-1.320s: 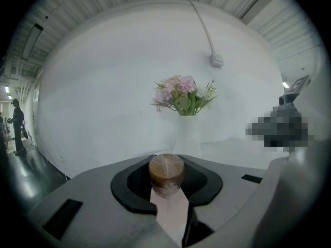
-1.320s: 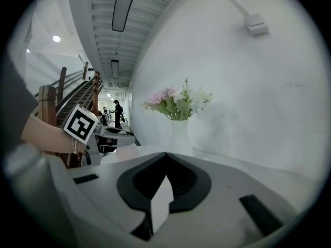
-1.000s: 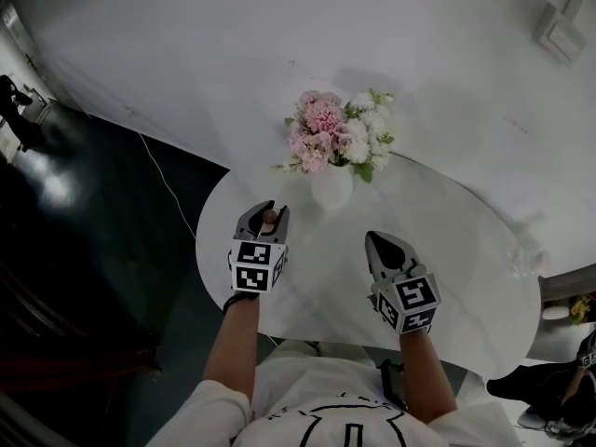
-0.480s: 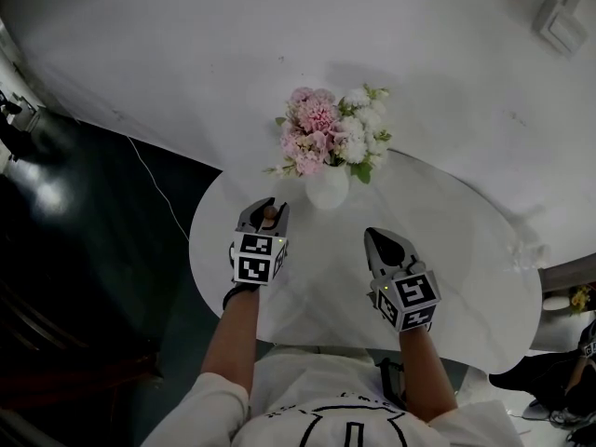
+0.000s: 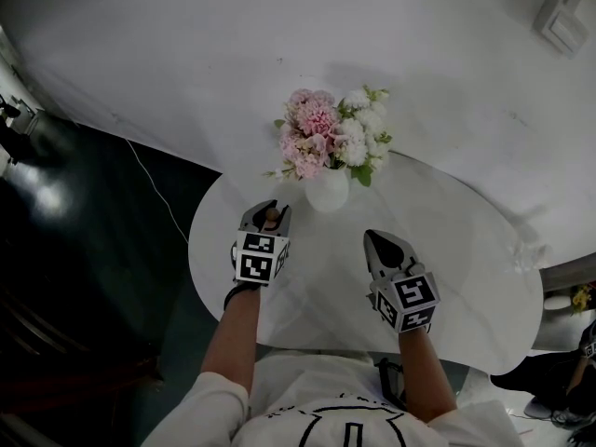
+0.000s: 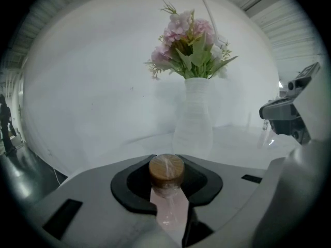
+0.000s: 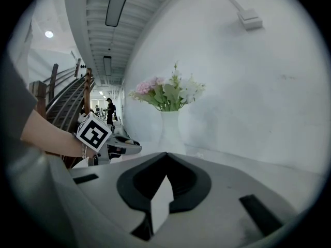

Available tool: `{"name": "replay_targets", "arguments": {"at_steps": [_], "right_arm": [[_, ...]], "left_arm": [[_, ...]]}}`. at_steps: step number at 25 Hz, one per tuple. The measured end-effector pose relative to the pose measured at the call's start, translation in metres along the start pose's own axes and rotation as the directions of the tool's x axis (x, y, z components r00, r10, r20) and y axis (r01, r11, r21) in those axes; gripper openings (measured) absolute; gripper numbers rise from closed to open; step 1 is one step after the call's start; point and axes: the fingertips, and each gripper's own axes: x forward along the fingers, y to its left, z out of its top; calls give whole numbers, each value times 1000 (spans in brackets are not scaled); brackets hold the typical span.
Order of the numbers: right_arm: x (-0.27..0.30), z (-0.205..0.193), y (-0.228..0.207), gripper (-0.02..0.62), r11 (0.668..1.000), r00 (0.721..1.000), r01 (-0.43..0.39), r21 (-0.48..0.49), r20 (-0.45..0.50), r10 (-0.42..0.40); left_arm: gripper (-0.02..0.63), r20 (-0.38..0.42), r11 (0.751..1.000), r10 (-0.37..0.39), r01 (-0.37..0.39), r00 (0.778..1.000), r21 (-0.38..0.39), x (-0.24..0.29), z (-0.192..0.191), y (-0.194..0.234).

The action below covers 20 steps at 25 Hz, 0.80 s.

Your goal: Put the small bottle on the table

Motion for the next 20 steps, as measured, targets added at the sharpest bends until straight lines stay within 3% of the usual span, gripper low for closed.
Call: {"name": "replay_targets", "arguments": {"at_steps": [11,20], "right_arm": [[2,-1,2,-8,1000,1000,-10,8,8,10],[-4,4,-1,-8,1000,1000,4,23,20,-5]], "left_arm": [[114,-32,999,-50,50,998,-2,3,-2,-2],[118,-45,999,-44,44,998,-9,2,-2,-2]]}}
